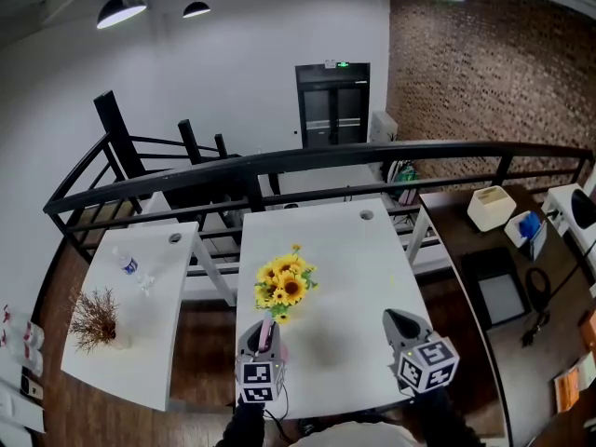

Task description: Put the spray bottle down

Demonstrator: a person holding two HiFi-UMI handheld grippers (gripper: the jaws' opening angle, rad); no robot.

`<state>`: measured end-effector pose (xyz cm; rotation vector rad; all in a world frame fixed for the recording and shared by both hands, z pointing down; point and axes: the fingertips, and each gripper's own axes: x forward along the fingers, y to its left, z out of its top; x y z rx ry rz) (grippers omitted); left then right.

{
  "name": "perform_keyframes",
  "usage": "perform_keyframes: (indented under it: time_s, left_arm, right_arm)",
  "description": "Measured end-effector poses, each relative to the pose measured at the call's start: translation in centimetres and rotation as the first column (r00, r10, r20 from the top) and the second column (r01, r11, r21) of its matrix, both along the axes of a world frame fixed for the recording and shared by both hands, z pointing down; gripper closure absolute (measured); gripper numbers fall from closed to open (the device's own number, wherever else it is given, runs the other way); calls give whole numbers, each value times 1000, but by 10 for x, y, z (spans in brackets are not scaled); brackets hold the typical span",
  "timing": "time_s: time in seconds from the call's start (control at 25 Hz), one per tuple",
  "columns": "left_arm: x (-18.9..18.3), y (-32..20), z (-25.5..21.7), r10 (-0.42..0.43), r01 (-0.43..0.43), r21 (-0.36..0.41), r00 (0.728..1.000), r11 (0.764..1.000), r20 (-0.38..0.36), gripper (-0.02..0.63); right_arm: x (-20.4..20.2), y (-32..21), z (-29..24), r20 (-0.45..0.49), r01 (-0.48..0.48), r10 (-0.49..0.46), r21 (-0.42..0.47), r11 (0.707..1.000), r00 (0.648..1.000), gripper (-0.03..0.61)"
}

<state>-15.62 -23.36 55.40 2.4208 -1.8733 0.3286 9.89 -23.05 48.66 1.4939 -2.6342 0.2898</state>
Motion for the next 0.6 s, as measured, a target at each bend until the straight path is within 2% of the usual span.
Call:
perform_keyframes:
  time_s: [0.36, 0.6]
  left_arm:
    - [-6, -2, 0, -25, 25, 2, 1000, 1000, 6, 520]
    - [-4, -1, -2, -22, 22, 0, 1000, 1000, -17, 511]
  right_arm:
    - [-2, 0, -3, -1, 6, -6, 2, 1000, 1000, 600]
    - [0, 1, -4, -2, 8, -8, 6, 1000, 1000, 600]
